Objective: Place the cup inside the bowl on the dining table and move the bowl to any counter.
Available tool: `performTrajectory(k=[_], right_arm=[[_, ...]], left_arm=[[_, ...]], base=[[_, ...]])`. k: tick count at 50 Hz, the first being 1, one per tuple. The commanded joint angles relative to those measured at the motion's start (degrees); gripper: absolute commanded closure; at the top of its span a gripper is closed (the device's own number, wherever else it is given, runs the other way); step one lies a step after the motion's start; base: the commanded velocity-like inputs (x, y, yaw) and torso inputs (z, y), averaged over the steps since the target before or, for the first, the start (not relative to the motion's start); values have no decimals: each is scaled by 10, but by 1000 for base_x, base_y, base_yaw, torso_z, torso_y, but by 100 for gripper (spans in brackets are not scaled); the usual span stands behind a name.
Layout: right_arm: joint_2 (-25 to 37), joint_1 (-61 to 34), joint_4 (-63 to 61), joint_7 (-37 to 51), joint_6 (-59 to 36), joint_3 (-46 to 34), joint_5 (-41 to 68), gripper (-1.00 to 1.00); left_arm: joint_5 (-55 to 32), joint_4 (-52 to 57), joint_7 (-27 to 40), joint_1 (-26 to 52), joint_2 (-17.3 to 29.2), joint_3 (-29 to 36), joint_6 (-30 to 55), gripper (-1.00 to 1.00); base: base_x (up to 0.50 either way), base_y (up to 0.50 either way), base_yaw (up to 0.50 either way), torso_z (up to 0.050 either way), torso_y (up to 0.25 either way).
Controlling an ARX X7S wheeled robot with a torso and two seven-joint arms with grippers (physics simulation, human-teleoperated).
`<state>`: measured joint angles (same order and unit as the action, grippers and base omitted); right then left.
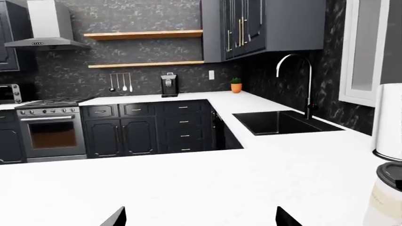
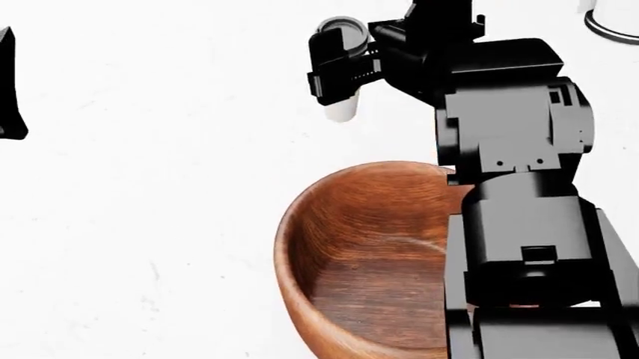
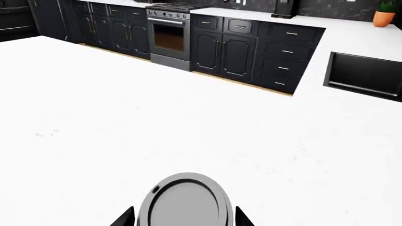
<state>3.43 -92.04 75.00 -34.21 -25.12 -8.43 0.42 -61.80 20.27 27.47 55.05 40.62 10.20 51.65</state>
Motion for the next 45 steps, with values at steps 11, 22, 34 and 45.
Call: performTrajectory(k=[11, 22, 34, 45], right_arm=[[63, 136, -258, 163, -165, 51, 144, 100], [73, 148, -766, 183, -505, 65, 152, 100], [83, 155, -859, 193, -601, 86, 174, 100], [118, 169, -893, 288, -648, 98, 296, 100]], left_arm=[[6, 0, 3, -5, -14, 11, -8, -100], [5, 1, -3, -16, -9, 6, -16, -100], [3, 3, 0, -18, -10, 6, -17, -100], [6, 5, 6, -17, -19, 13, -18, -100]], base=[[0, 0, 0, 0, 0], [0, 0, 0, 0, 0], [0, 0, 0, 0, 0], [0, 0, 0, 0, 0]])
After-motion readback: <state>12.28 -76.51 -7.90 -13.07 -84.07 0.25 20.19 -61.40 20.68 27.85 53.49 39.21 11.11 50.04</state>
